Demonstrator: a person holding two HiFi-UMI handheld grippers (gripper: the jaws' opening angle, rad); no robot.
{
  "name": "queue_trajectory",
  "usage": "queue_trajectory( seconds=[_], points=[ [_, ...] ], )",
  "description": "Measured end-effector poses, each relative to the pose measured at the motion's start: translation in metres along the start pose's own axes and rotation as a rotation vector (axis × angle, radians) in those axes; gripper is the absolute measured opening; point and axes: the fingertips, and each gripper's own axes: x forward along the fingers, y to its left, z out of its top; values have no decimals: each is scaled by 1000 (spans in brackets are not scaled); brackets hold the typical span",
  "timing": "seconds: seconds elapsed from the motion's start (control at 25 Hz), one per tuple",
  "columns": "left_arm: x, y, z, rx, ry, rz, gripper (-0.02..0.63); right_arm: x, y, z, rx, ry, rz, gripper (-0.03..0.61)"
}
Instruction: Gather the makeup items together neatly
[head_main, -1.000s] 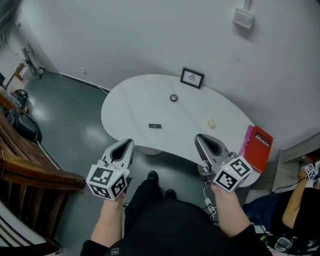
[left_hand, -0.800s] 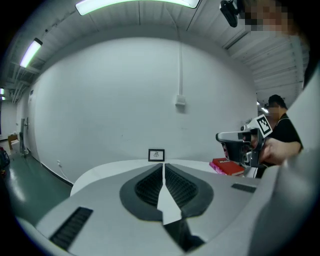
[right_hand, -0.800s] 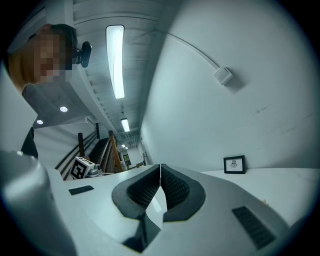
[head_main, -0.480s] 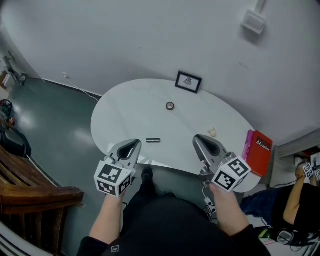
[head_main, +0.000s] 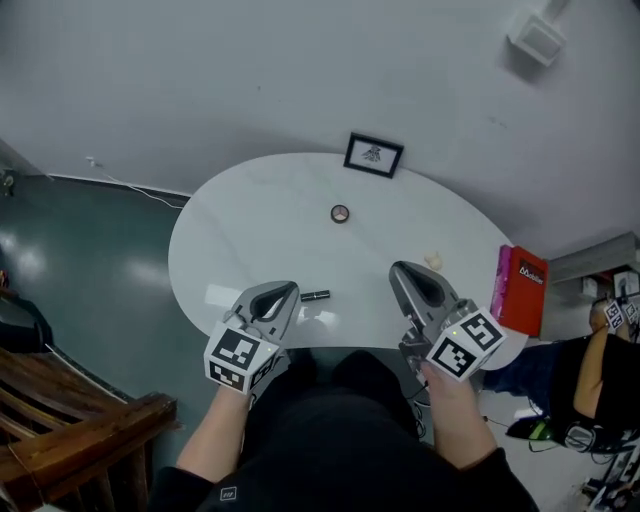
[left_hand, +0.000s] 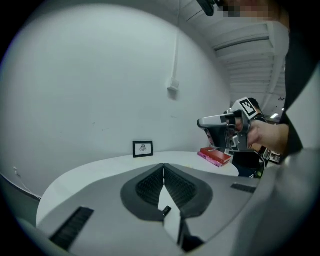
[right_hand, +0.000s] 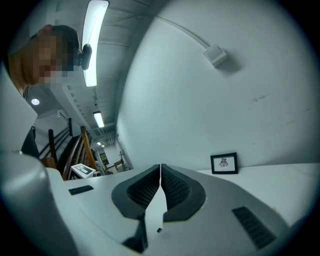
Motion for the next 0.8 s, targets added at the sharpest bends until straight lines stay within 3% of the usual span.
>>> queue_trajectory(
  seconds=[0.16,0.32,0.44,0.64,0.72,0.8],
  points=[
    [19,6,-5,-20,33,-61,14,5,-15,-11,36,32,-26,35],
    [45,15,-10,-7,70,-66,14,9,-42,-9,50,41,-27,35],
    [57,17,-28,28,156,-79,14,11,-56,-14,79,46,-35,35],
    [79,4,-65,83,292,-170,23,12,-72,-35,122,87,-44,35],
    [88,0,-79,116,338,-203,115,14,-76,-40,132,96,-46,35],
    [94,-5,-93,146,383,-239,139,15,-78,-42,139,103,-48,35]
  ],
)
